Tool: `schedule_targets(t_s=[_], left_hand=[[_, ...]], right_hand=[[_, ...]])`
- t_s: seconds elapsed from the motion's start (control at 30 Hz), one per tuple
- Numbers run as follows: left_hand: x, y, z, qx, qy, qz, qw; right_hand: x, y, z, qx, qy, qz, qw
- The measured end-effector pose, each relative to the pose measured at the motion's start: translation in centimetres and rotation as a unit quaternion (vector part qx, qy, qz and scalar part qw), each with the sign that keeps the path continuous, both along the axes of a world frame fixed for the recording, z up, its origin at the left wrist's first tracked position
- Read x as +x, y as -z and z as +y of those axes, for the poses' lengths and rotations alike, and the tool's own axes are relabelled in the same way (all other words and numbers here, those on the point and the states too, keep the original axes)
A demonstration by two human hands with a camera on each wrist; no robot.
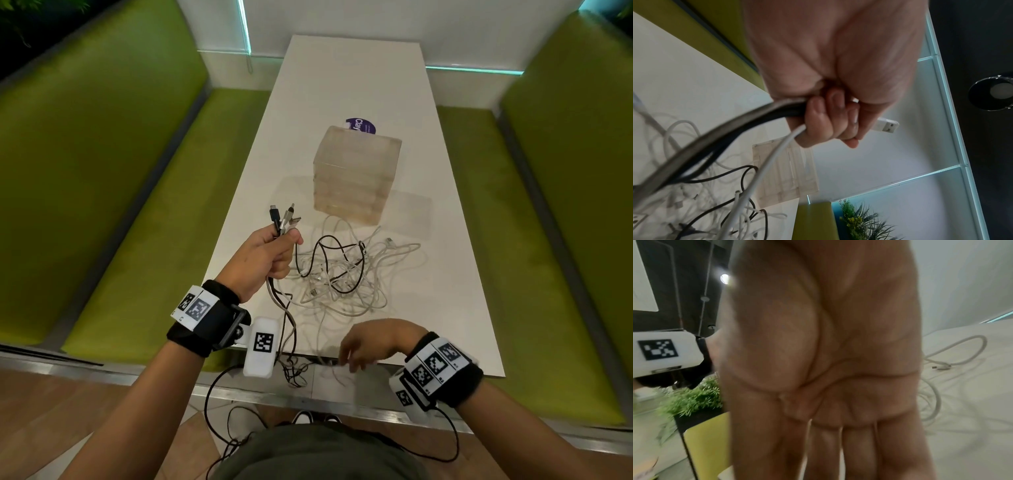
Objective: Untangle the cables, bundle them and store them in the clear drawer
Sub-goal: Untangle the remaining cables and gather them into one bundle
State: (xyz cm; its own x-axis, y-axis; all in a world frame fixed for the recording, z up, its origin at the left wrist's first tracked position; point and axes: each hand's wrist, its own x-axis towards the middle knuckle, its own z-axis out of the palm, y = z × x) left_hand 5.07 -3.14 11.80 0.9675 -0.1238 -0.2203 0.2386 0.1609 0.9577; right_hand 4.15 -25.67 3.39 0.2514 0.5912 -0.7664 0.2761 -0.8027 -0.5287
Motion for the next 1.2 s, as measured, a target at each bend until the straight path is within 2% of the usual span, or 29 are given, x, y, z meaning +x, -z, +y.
schedule_targets(t_s=[0.1, 0.2, 0.27, 0.33, 0.37, 0.43, 0.5, 0.57, 0.63, 0.7, 0.8, 0.87, 0.97, 1.07, 1.2], left_hand=[[0.1, 0.0, 0.0, -0.001, -0.001, -0.001, 1.000], [0.1, 0.0, 0.0, -0.001, -0.002, -0.002, 1.000], [0.2, 0.2, 0.0, -0.002, -0.004, -0.001, 1.000], [0.1, 0.4, 0.1, -0.002, -0.008, 0.003, 1.000], [0.1, 0.4, 0.1, -0.002, -0.010, 0.005, 1.000], [0.1, 0.5, 0.0, -0.003, -0.012, 0.008, 1.000], [-0.1, 0.6, -0.1, -0.004, -0.011, 0.013, 1.000], [-0.3, 0.8, -0.1, -0.006, -0.011, 0.018, 1.000], [-0.7, 1.1, 0.1, 0.001, -0.021, 0.024, 0.999], [-1.1, 1.3, 0.3, 0.000, -0.025, 0.030, 0.999], [-1.1, 1.7, 0.2, -0.024, -0.033, 0.047, 0.998], [-0.9, 2.0, -0.1, -0.036, -0.056, 0.051, 0.996], [-0.3, 2.3, -1.0, -0.039, -0.088, 0.031, 0.995], [-0.1, 2.2, -1.5, -0.046, -0.108, 0.015, 0.993], [-0.3, 2.1, -3.0, -0.051, -0.069, -0.002, 0.996]], right_hand=[[-0.7, 0.6, 0.2, -0.004, -0.040, 0.055, 0.998], [-0.8, 0.8, 0.3, 0.017, -0.017, 0.022, 0.999], [-0.2, 0.5, 0.3, 0.078, 0.081, -0.028, 0.993], [0.9, 0.3, 0.5, 0.127, 0.162, -0.141, 0.968], [1.4, 0.3, 0.8, 0.131, 0.174, -0.205, 0.954], [1.9, 0.6, 1.5, 0.088, 0.161, -0.280, 0.942], [1.6, 1.3, 2.3, 0.020, 0.114, -0.309, 0.944], [1.0, 1.8, 2.6, -0.009, 0.081, -0.333, 0.939], [0.9, 1.2, 2.2, -0.039, 0.039, -0.314, 0.948], [1.6, -0.6, 1.3, -0.042, 0.010, -0.251, 0.967], [3.0, -4.4, 0.0, 0.051, 0.077, -0.190, 0.977], [3.5, -6.6, -0.3, 0.131, 0.169, -0.179, 0.960], [3.7, -8.0, -0.2, 0.222, 0.306, -0.153, 0.913], [3.8, -8.5, 0.1, 0.290, 0.383, -0.135, 0.866], [3.2, -8.1, 1.6, 0.374, 0.446, -0.109, 0.806]])
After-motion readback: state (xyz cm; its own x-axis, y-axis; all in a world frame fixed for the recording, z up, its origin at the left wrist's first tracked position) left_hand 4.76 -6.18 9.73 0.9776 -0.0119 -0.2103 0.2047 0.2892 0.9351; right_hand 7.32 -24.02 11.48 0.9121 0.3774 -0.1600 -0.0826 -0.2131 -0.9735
